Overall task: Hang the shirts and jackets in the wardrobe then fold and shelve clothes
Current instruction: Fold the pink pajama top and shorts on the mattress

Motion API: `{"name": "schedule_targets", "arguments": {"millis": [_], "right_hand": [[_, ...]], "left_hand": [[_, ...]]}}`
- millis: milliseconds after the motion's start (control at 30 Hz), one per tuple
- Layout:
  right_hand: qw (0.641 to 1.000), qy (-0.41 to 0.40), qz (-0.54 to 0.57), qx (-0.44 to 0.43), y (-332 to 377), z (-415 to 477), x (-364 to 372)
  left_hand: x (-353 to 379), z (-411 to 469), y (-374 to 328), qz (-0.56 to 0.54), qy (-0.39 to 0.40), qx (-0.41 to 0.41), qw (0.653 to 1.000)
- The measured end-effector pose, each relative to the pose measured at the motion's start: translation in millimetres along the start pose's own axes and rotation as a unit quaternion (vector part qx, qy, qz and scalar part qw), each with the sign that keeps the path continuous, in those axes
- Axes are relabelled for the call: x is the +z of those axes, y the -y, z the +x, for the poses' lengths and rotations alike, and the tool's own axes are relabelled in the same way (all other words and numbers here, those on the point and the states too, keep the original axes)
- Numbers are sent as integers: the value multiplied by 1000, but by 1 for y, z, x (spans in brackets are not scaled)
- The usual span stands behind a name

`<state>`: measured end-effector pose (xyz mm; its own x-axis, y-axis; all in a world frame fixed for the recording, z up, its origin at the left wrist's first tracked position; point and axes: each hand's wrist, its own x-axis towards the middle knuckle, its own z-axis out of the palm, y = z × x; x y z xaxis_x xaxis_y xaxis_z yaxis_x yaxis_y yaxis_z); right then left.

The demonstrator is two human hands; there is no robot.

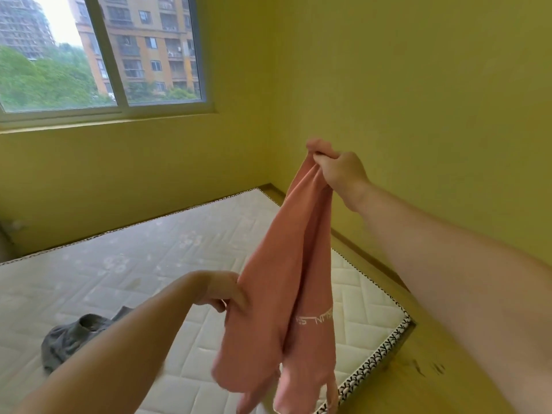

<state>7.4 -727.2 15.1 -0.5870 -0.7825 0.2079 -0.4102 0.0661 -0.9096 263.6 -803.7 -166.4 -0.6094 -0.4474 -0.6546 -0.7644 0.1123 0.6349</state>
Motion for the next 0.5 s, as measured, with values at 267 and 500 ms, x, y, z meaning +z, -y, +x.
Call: {"name": "schedule_targets", "arguments": {"millis": [267,500], "right_hand": [[989,-84,-118,25,-32,-8,-31],[984,-90,-138,63,-44,-17,-37]], "left_hand": [[-25,7,-11,350,-135,-14,927],[-53,3,-21,190,-353,5,916]]}}
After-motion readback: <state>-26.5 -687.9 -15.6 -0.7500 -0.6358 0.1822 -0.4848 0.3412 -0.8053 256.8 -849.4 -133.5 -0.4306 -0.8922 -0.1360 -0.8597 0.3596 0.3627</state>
